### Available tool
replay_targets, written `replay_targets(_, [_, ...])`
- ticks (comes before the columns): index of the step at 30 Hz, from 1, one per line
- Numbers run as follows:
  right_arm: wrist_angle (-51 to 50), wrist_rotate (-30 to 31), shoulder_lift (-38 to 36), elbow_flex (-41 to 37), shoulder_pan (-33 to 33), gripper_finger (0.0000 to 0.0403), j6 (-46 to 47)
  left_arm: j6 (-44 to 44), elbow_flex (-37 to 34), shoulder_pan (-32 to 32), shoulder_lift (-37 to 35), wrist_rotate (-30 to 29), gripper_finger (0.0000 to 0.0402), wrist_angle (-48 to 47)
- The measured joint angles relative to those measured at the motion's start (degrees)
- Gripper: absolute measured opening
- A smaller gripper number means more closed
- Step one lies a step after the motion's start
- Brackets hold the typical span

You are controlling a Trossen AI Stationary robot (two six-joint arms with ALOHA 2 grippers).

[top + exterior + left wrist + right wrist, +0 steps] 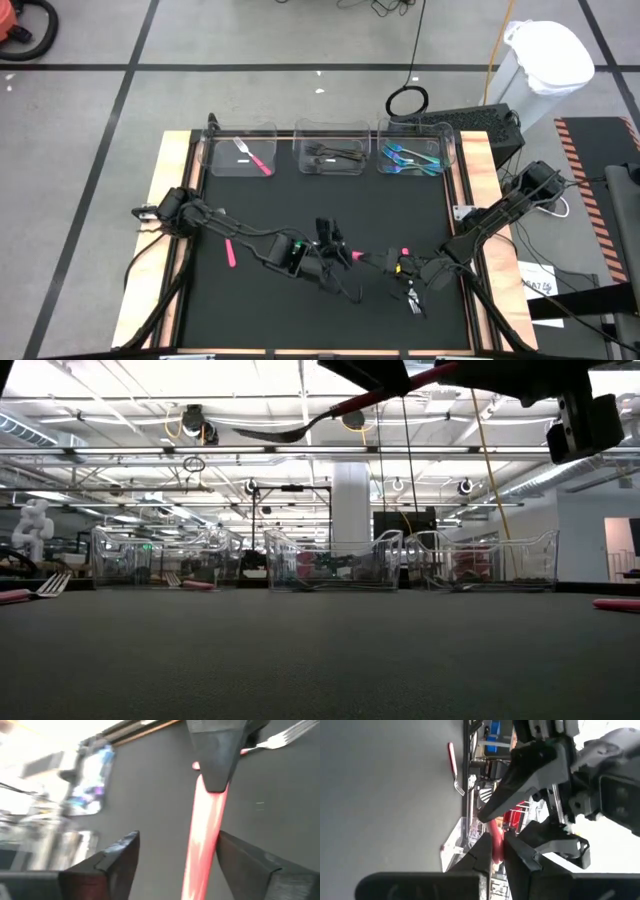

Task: Sort silverware by color (type)
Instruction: Put the pink fork into the left transparent bin

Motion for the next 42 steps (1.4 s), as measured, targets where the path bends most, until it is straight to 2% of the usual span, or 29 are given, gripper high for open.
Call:
replay_targets(4, [1.5, 4.8, 0.0, 0.0, -0.2, 0.0024, 0.0, 3.4, 0.8, -1.4, 0.0, -7.6, 0.028, 0.1])
replay_targets(9, [7.3, 12.5, -0.5, 0.0, -1.0, 0.0024, 0.8, 11.0, 1.1, -3.6, 0.0, -17.4, 0.0282, 4.4])
replay_targets(13, [7.6, 12.8, -2.9, 0.0, -1.0, 0.0024, 4.1, 16.0, 1.2, -4.7, 0.0, -21.4, 0.0283, 6.9])
replay_targets(22, [7.4, 13.0, -9.2, 0.0, -1.1, 0.0029, 14.5, 19.6, 1.2, -4.3, 0.0, -27.9, 0.0278, 9.4])
replay_targets(30, [7.3, 15.7, -10.2, 0.0, -2.0, 0.0024, 16.5, 28.4, 1.2, -3.2, -0.1, -28.9, 0.0221, 22.3])
replay_targets(36, [6.8, 16.0, -10.2, 0.0, -3.2, 0.0025, 17.6, 30.2, 0.8, -3.1, -0.1, -28.8, 0.0181, 21.3])
replay_targets(42, [6.5, 16.1, -10.2, 0.0, -4.4, 0.0026, 19.5, 37.7, -1.3, -3.0, -0.1, -28.7, 0.0173, 21.2])
